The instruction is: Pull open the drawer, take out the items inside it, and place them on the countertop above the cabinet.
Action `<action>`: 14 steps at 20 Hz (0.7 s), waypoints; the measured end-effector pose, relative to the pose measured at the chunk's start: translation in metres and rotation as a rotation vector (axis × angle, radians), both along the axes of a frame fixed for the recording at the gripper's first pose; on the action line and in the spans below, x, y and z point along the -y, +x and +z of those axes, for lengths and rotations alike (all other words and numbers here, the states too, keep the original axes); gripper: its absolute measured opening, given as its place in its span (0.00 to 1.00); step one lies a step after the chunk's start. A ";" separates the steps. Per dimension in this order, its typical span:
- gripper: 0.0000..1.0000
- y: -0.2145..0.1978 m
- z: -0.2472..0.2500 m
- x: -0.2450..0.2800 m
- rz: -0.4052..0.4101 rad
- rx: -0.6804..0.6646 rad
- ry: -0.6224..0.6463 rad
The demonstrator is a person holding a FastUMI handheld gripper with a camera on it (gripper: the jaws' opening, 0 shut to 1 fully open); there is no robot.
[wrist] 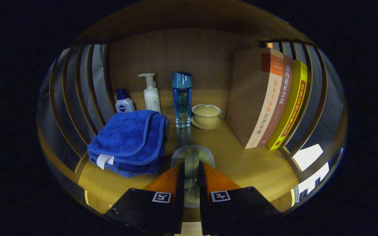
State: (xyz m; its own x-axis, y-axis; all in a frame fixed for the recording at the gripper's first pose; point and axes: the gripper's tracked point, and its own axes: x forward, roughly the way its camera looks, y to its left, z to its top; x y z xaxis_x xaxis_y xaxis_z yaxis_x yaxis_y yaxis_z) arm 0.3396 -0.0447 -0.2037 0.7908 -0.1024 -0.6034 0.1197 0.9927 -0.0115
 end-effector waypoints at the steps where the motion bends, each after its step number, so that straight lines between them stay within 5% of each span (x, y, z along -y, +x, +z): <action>1: 0.31 0.000 0.002 0.000 0.003 0.004 0.002; 14: 1.00 -0.031 0.057 -0.018 0.070 0.099 0.058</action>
State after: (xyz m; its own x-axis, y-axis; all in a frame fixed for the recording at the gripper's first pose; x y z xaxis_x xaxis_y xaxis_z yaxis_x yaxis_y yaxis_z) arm 0.3084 -0.0268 -0.1463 0.8508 -0.0125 -0.5254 0.0483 0.9973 0.0545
